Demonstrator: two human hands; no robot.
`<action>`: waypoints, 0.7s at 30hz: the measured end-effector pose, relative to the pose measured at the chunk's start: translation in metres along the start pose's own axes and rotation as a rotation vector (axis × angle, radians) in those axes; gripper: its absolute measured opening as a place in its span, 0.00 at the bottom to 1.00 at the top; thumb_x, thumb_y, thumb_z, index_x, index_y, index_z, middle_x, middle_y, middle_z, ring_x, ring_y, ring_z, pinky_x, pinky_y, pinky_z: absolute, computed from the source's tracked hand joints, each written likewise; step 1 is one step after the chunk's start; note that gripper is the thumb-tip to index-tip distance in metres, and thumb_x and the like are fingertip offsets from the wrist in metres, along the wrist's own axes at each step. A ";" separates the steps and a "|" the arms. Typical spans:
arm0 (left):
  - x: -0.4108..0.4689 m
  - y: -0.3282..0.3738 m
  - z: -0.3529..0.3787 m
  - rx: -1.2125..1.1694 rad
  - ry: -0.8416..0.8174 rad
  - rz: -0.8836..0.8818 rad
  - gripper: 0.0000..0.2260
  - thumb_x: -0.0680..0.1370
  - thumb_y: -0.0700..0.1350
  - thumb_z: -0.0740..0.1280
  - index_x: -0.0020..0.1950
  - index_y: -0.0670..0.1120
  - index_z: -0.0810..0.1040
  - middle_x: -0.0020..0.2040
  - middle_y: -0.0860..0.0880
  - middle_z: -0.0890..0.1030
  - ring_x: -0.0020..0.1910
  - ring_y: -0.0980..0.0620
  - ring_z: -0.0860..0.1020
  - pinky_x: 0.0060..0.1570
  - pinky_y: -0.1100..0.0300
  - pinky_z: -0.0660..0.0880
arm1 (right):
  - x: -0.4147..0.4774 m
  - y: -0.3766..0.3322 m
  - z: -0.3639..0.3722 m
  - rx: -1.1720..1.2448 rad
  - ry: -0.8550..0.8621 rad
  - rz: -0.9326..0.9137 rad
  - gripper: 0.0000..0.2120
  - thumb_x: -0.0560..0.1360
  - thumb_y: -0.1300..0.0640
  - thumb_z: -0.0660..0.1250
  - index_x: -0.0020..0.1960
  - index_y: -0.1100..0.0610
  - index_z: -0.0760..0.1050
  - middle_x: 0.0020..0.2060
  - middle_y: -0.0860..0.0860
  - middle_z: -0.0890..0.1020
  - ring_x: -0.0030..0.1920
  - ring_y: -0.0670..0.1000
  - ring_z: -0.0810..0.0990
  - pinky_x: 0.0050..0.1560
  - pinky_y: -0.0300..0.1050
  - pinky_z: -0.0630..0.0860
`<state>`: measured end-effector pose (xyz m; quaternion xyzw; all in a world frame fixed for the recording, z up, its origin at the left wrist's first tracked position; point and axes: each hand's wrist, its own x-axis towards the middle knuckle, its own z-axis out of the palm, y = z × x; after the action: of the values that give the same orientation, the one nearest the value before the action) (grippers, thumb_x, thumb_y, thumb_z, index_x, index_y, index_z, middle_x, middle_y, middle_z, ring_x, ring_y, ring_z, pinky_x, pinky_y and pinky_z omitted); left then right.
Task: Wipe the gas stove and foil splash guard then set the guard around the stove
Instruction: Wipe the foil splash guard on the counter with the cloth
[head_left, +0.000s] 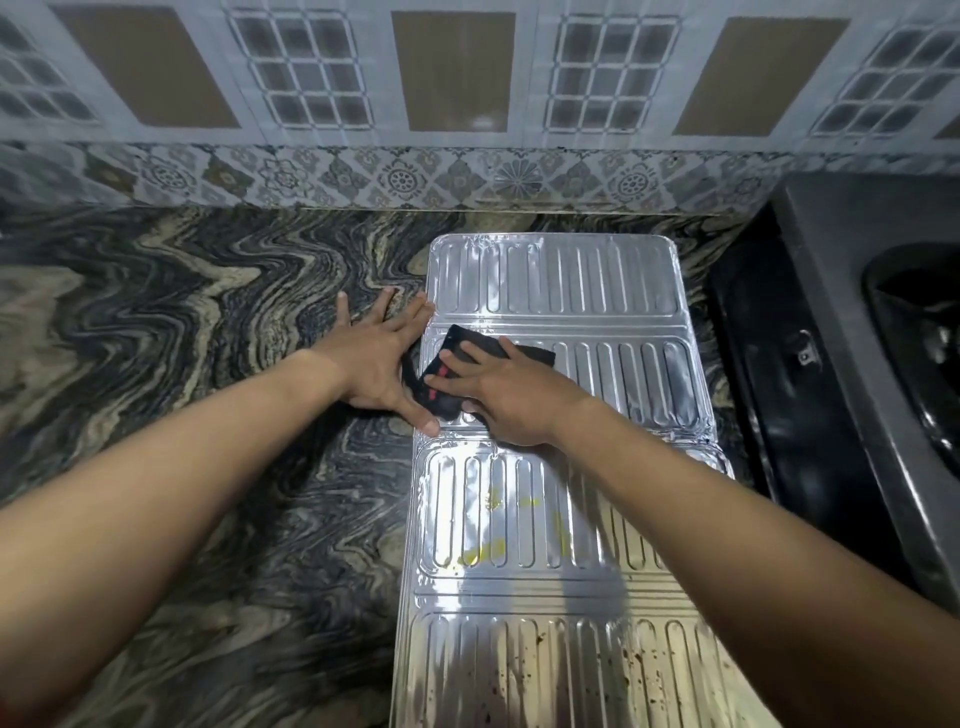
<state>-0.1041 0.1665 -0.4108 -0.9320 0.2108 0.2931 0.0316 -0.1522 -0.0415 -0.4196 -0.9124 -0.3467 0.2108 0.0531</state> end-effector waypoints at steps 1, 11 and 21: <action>-0.001 0.000 0.000 -0.003 -0.001 0.000 0.71 0.49 0.84 0.64 0.78 0.54 0.31 0.79 0.57 0.32 0.77 0.46 0.31 0.71 0.30 0.33 | -0.006 0.004 -0.001 0.001 -0.012 0.001 0.30 0.82 0.58 0.57 0.80 0.43 0.51 0.80 0.47 0.48 0.80 0.52 0.44 0.77 0.60 0.40; 0.000 0.000 -0.001 0.019 -0.015 -0.012 0.71 0.49 0.84 0.63 0.77 0.55 0.29 0.78 0.57 0.31 0.77 0.46 0.30 0.70 0.30 0.32 | -0.034 0.007 -0.010 0.320 0.210 0.421 0.29 0.74 0.54 0.60 0.75 0.42 0.66 0.80 0.46 0.52 0.79 0.57 0.37 0.72 0.73 0.35; 0.000 0.001 -0.002 0.020 -0.034 -0.022 0.71 0.49 0.84 0.64 0.78 0.55 0.29 0.78 0.57 0.31 0.77 0.47 0.29 0.71 0.30 0.34 | 0.003 -0.009 0.020 0.040 0.170 0.369 0.26 0.84 0.45 0.44 0.80 0.43 0.40 0.81 0.49 0.43 0.79 0.57 0.38 0.72 0.71 0.36</action>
<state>-0.1035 0.1648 -0.4088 -0.9288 0.2027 0.3066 0.0476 -0.1645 -0.0341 -0.4367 -0.9738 -0.1635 0.1462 0.0609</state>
